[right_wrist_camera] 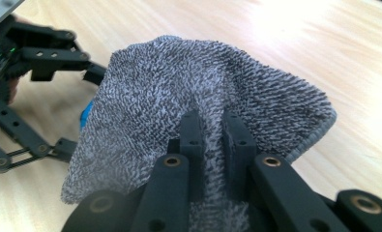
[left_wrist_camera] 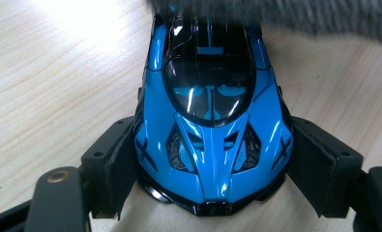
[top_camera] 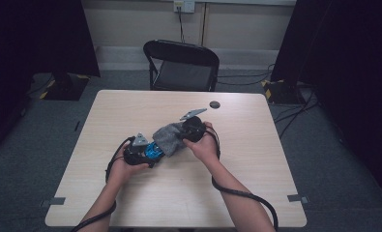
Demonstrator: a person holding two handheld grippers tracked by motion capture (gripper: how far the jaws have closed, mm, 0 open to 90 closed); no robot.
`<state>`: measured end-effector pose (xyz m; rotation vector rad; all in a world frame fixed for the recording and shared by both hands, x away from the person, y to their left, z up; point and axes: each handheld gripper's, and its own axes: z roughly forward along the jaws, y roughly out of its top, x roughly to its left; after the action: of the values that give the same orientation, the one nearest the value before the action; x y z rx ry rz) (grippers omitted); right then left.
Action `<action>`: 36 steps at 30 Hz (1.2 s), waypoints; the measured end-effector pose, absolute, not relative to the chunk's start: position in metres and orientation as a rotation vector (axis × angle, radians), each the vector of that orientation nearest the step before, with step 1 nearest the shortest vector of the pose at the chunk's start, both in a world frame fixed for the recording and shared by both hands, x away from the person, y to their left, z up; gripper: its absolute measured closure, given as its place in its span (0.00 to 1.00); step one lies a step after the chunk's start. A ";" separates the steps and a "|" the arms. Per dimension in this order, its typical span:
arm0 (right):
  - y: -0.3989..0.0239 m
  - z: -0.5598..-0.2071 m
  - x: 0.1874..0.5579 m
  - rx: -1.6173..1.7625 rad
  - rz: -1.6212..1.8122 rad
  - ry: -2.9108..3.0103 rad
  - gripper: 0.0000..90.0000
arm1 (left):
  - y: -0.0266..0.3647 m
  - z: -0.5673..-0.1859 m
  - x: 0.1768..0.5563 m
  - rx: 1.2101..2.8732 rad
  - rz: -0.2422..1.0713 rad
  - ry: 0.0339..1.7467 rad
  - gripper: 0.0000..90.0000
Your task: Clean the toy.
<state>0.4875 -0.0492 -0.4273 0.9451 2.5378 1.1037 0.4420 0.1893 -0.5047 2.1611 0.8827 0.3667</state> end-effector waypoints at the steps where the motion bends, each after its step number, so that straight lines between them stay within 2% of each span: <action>1: -0.046 -0.428 0.486 0.936 1.099 2.545 0.91 | 0.189 -0.505 0.442 2.161 0.367 0.883 0.27; 18: -0.002 -0.440 0.479 0.790 1.028 2.671 0.91 | 0.189 -0.505 0.442 2.161 0.367 0.882 0.27; 23: 0.000 -0.451 0.481 0.805 1.014 2.686 0.91 | 0.189 -0.505 0.442 2.161 0.367 0.882 0.27; 36: -0.002 -0.453 0.482 0.817 1.015 2.677 0.91 | 0.189 -0.505 0.442 2.162 0.368 0.882 0.27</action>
<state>0.4817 -0.0020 -0.4527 0.8169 2.6767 1.0153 0.4419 0.1892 -0.5047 2.1617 0.8825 0.3685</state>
